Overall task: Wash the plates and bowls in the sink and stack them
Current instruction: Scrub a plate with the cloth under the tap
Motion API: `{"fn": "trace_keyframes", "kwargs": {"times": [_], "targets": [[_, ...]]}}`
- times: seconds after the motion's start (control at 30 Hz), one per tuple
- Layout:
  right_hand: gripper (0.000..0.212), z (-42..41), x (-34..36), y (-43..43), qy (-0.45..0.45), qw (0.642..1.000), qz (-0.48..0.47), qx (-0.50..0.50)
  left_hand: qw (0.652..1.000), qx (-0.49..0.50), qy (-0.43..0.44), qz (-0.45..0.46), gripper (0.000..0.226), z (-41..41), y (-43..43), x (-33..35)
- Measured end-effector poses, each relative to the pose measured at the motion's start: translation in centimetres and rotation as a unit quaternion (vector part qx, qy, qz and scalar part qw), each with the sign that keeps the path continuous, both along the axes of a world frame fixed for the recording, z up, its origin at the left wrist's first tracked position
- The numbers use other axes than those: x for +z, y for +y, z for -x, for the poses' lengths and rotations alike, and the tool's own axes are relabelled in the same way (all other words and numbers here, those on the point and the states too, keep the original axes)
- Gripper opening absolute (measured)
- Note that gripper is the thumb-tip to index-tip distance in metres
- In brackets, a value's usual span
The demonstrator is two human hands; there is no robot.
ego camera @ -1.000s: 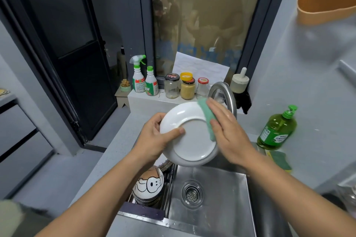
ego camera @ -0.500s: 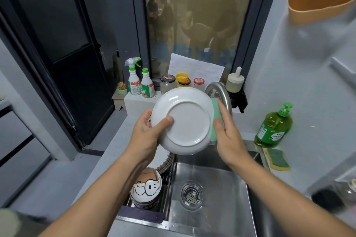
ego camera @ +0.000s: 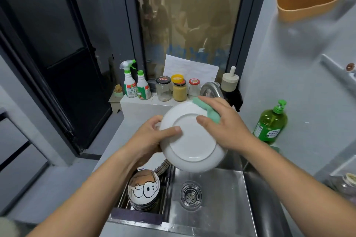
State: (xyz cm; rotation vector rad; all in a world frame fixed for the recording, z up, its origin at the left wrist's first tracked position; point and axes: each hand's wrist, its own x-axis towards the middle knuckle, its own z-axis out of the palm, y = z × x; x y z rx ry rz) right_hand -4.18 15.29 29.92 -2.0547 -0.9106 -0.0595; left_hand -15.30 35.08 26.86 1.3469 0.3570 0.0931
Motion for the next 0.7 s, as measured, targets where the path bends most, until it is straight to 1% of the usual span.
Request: {"fn": "trace_keyframes", "kwargs": {"times": [0.07, 0.17, 0.2, 0.23, 0.3, 0.37, 0.43, 0.53, 0.6, 0.63, 0.7], "targets": [[0.056, 0.3, 1.2, 0.3, -0.04, 0.995, 0.072, 0.055, 0.998, -0.055, 0.0, -0.044, 0.053, -0.5, 0.7, 1.4], [0.057, 0.7, 3.0, 0.9, -0.137, 0.964, 0.193, 0.121, 0.978, -0.183, -0.021, -0.098, 0.047, -0.9, 1.0, 2.8], [0.056, 0.6, 3.3, 1.0, -0.163, 0.955, 0.213, 0.125, 0.973, -0.2, -0.033, -0.107, 0.045, -1.1, 1.0, 3.0], [0.056, 0.5, 3.5, 1.1, -0.18, 0.953, 0.211, 0.124, 0.975, -0.194, -0.044, -0.103, 0.046, -1.4, 0.9, 3.0], [0.054, 0.3, 2.8, 0.9, -0.197, 0.96, 0.169, 0.108, 0.985, -0.147, -0.059, -0.074, 0.052, -1.6, 0.6, 2.7], [0.051, -0.1, 0.9, 0.6, -0.21, 0.969, 0.116, 0.061, 0.993, -0.09, -0.062, -0.042, 0.056, -1.7, 0.3, 1.7], [0.05, 0.5, -1.8, 0.1, -0.174, 0.983, 0.054, 0.003, 0.998, -0.019, -0.054, 0.001, 0.062, -1.6, 0.0, 0.5], [0.054, 3.0, -5.3, -0.3, -0.05, 0.998, -0.023, -0.036, 0.993, 0.069, -0.052, 0.076, 0.068, -1.2, 0.0, -0.8], [0.056, 3.8, -6.2, 0.0, 0.005, 0.999, -0.03, -0.044, 0.991, 0.081, -0.044, 0.096, 0.065, -0.6, -0.5, -1.8], [0.056, 3.4, -5.8, 0.3, 0.012, 0.998, -0.025, -0.049, 0.992, 0.075, -0.037, 0.098, 0.062, -0.3, -1.1, -2.2], [0.056, 1.5, -3.9, 1.2, -0.011, 0.999, -0.001, -0.045, 0.993, 0.066, -0.033, 0.096, 0.056, 0.0, -2.2, -2.2]]}}
